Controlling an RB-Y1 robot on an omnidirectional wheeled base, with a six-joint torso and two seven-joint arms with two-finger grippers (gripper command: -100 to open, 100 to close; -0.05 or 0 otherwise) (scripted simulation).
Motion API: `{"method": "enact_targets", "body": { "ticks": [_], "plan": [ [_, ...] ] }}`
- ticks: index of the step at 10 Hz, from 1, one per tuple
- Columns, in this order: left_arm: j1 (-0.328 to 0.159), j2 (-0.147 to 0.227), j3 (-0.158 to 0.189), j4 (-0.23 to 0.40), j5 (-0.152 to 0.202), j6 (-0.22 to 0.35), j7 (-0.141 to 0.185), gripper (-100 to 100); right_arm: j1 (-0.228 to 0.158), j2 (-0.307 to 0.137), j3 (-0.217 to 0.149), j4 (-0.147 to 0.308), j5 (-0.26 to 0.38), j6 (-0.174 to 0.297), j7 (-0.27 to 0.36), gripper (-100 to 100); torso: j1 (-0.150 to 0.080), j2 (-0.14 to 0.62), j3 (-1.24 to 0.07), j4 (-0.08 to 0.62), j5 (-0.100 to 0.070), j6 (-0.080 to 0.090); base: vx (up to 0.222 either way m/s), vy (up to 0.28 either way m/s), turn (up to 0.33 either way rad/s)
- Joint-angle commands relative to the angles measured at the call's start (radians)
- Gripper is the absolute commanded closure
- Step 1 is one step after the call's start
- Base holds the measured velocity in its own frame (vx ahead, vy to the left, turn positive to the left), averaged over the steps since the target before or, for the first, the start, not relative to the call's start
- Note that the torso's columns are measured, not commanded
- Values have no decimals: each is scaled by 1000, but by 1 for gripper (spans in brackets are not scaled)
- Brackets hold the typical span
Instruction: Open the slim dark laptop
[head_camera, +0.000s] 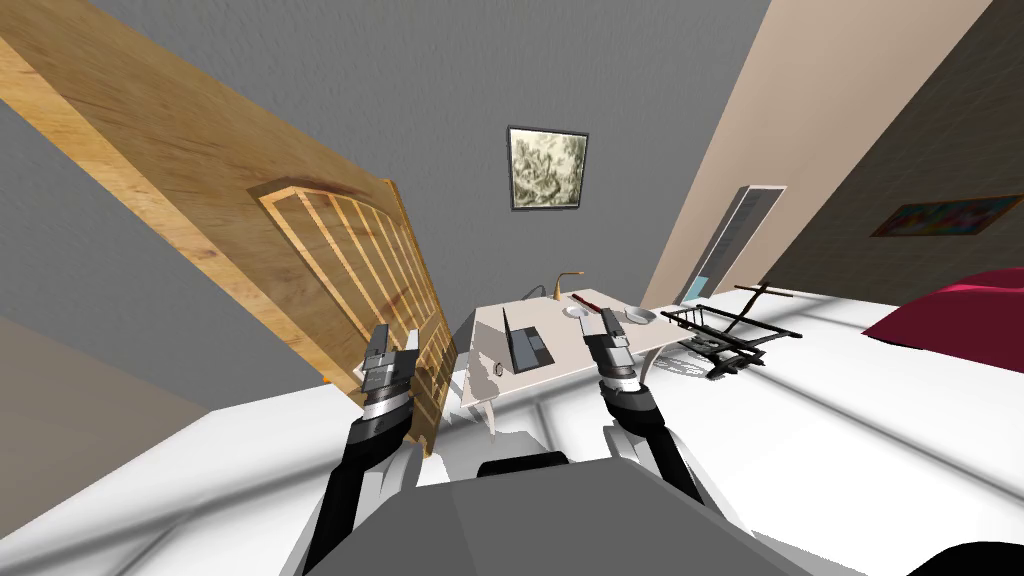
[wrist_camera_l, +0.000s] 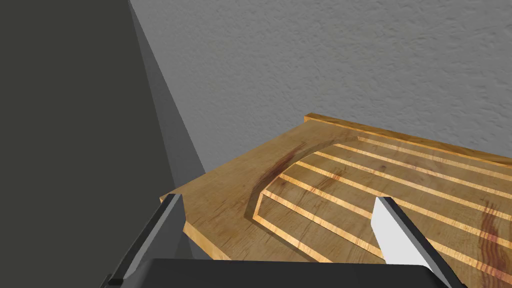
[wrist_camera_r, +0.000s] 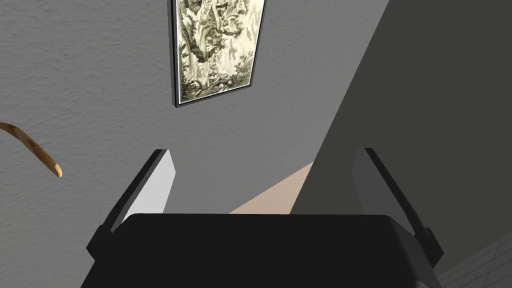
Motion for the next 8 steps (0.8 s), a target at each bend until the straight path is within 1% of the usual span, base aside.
{"method": "enact_targets", "body": {
  "ticks": [1, 3, 8],
  "plan": [
    [0, 0, 0, 0, 0, 0, 0, 0, 0, 0, 0, 0, 0, 0, 0, 0, 0, 40, -82, 41, 0, 0, 0, 0, 0],
    [0, 0, 0, 0, 0, 0, 0, 0, 0, 0, 0, 0, 0, 0, 0, 0, 0, 175, -351, 176, 0, 0, 0, 0, 0],
    [0, 0, 0, 0, 0, 0, 0, 0, 0, 0, 0, 0, 0, 0, 0, 0, 0, 544, -1087, 544, 0, 0, 0, 0, 0]
  ]
}}
